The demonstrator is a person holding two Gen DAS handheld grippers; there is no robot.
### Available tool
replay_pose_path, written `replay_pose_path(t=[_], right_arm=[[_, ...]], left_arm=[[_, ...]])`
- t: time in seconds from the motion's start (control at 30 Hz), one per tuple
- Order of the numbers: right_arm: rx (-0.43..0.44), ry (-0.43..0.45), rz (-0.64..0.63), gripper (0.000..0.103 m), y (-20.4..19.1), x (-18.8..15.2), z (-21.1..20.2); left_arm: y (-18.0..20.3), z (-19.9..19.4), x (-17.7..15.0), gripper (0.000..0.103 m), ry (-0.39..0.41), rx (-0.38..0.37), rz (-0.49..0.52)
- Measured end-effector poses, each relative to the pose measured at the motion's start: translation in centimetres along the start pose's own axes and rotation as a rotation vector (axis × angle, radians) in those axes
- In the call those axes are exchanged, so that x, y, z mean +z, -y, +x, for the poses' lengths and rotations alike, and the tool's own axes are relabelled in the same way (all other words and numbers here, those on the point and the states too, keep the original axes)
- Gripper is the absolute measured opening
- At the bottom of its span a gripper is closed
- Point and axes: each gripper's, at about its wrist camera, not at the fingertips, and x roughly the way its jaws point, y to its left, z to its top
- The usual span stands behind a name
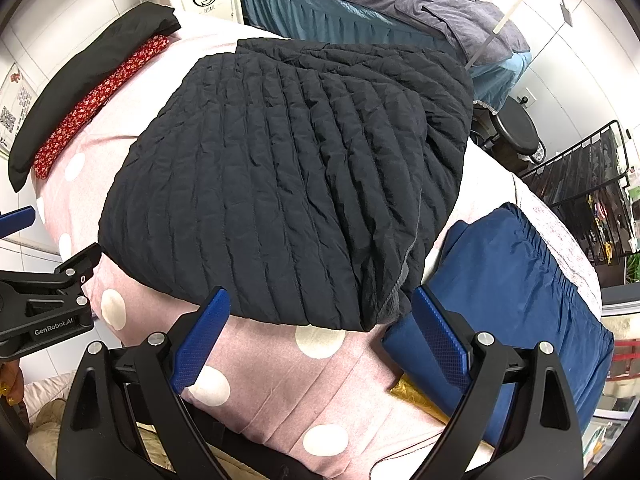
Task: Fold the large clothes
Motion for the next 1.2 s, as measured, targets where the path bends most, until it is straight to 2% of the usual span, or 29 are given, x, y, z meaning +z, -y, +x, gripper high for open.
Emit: replay_pose_path(t=[0.67,0.83,1.03,1.07,1.13,1.2], right_arm=[[-0.002,-0.018,-0.003,0.091,-0.2,1.1,1.0],[0.013,0.021,-0.020,0.091,-0.4,2.2,0.8],[0.038,0.081,-0.096,0.091,0.0,7.7,1.7],[0.064,0.091,-0.086,0.091,0.4,9.8,2.4],[0.102,0.085,-0.073,0.091,0.9,12.5,3.5],[0.151,0.061,-0.074,0.091,0.8,15.8,5.2]], left_arm=[[-0.4,2.1,0.6,0.097,-0.094,-0.063,-0.012],[-1.6,3.1,1.4,0.097,-0.117,-0.074,-0.023],[-7.6,5.2,5.8,0.097,-0.105,-0.132,-0.135],[-8.6,6.1,6.7,0.097,-0.120,-0.154,-0.156],[-10.5,9.2,8.7,0.097,-0.216,-0.225,-0.203],[-12.0,11.7,10.1,0.095,-0.279,-0.322,-0.272]])
